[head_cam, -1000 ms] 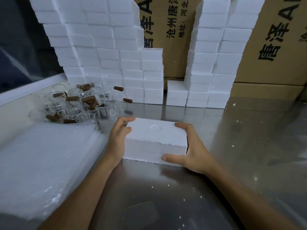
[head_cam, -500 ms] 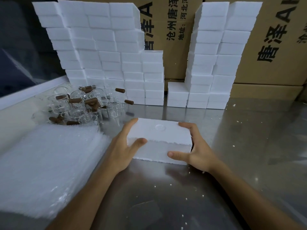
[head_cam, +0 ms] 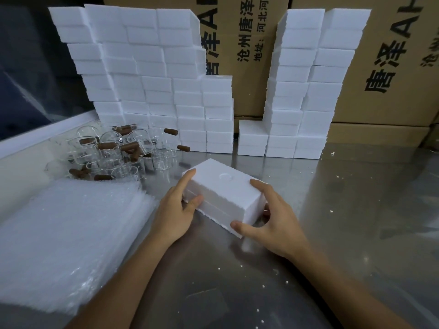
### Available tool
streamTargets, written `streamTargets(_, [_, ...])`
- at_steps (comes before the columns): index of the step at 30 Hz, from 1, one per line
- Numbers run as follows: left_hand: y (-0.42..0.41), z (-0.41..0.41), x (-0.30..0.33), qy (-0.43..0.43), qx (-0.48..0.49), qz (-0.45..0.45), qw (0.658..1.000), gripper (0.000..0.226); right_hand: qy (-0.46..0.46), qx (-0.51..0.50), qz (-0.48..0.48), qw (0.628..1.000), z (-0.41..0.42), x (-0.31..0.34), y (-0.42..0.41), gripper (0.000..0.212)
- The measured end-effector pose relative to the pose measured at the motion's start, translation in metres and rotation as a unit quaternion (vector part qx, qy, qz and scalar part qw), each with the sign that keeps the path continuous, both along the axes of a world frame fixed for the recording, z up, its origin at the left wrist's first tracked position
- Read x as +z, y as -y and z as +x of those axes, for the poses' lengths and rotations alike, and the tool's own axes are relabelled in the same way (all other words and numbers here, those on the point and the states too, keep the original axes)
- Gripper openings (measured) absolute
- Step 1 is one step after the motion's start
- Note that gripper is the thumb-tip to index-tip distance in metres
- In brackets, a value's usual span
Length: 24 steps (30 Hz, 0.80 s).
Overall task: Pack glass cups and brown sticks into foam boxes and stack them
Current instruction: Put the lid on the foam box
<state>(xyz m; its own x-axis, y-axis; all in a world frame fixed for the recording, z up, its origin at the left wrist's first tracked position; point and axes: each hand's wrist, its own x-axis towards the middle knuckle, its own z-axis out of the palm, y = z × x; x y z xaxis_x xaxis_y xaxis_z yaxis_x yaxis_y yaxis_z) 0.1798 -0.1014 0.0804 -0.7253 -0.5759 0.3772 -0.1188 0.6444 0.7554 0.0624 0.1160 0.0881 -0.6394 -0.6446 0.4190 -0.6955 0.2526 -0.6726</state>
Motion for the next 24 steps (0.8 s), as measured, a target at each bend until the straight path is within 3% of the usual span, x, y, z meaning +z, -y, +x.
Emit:
streamTargets(6, [-0.009,-0.005,0.0,-0.1,0.054,0.131,0.985,0.071,0.033,-0.023,-0.051,0.998,0.001,0.001,0.006,0.093])
streamTargets(9, [-0.026,-0.01,0.002,-0.144,0.096,0.253,0.952,0.081,0.057,-0.036,-0.064,0.996,0.0,-0.001,0.01,0.095])
streamTargets(13, [-0.054,-0.019,0.007,-0.217,0.023,0.413,0.884,0.108,0.091,-0.044,-0.096,0.99,0.001,-0.001,0.012,0.091])
streamTargets(19, [-0.073,-0.022,0.011,-0.214,-0.018,0.439,0.872,0.112,0.05,-0.047,-0.059,0.996,0.007,-0.002,0.013,0.1])
streamTargets(24, [-0.069,-0.024,0.014,-0.183,0.011,0.421,0.889,0.089,-0.022,-0.012,0.012,1.0,0.01,-0.001,0.008,0.115])
